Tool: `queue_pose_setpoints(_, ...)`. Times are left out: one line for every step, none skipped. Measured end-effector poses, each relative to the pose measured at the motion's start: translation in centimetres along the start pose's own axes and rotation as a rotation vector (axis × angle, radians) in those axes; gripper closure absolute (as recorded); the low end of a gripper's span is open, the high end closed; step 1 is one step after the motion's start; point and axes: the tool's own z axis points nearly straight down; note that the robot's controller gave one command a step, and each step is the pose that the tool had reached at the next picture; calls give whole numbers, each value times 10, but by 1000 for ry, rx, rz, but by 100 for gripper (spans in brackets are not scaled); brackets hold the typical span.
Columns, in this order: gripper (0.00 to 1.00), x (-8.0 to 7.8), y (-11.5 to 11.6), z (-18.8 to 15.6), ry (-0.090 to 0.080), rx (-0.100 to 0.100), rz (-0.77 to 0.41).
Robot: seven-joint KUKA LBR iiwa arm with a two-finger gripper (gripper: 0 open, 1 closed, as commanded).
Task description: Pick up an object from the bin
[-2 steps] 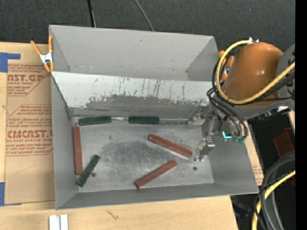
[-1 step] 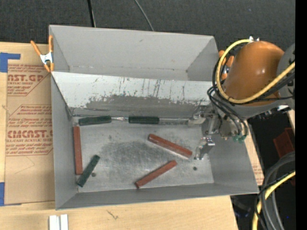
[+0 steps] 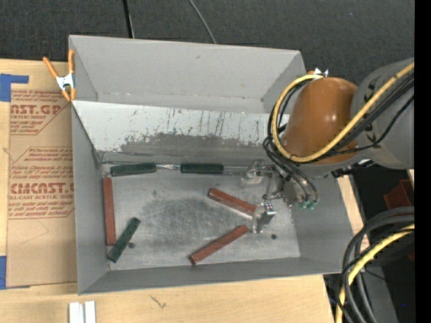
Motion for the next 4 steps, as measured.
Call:
queue_pose_setpoints(0, -29, -18, 66, -1, -3, -119)
queue_pose_setpoints(0, -37, -33, 87, 2, -1, -150)
queue_pose_setpoints(0, -35, -22, 73, 9, -3, -194)
queue_pose_setpoints(100, -50, 8, 97, 6, 5, -191)
